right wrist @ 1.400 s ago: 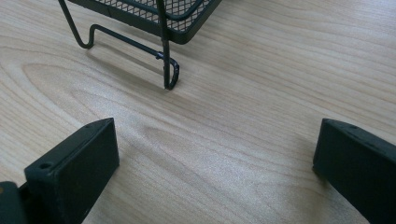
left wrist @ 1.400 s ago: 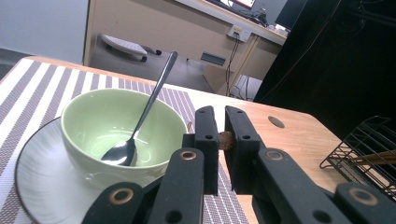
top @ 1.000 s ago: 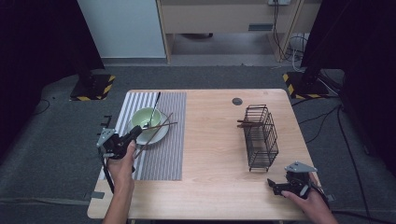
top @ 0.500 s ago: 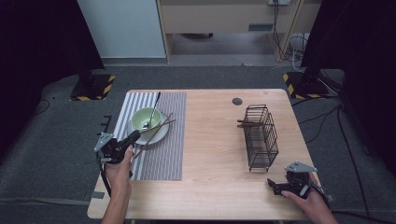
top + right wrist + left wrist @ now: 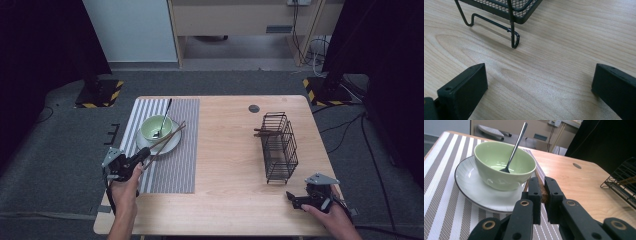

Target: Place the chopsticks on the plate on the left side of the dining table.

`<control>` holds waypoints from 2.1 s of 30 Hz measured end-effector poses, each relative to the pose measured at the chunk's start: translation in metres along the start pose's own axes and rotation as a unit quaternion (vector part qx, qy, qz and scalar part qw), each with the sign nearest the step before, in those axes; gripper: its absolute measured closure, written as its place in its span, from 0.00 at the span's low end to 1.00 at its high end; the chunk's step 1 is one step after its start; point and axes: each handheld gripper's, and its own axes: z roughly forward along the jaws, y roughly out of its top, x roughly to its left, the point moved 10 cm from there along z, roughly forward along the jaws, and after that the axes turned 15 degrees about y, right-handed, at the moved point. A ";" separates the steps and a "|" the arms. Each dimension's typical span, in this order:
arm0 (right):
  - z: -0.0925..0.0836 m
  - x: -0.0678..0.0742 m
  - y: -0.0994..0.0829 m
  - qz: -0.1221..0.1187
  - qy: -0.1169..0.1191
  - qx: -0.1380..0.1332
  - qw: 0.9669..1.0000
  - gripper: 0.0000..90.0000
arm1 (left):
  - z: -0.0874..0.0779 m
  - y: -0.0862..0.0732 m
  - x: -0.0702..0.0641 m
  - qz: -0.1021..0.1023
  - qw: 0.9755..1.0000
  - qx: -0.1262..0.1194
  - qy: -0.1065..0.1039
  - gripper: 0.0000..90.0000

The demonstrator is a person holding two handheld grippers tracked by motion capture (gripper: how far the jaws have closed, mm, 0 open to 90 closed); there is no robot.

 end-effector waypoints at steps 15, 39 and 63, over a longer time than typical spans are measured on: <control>0.000 0.000 0.000 0.000 0.000 0.000 1.000 0.00 | -0.003 -0.020 0.000 0.023 0.999 0.035 -0.004 0.93; 0.000 0.000 0.000 0.001 0.000 -0.001 1.000 0.00 | 0.003 -0.046 0.001 0.050 0.995 0.088 -0.011 0.93; -0.001 0.001 -0.001 0.001 0.000 -0.001 1.000 0.00 | 0.004 -0.058 0.005 0.028 0.992 0.121 -0.033 0.93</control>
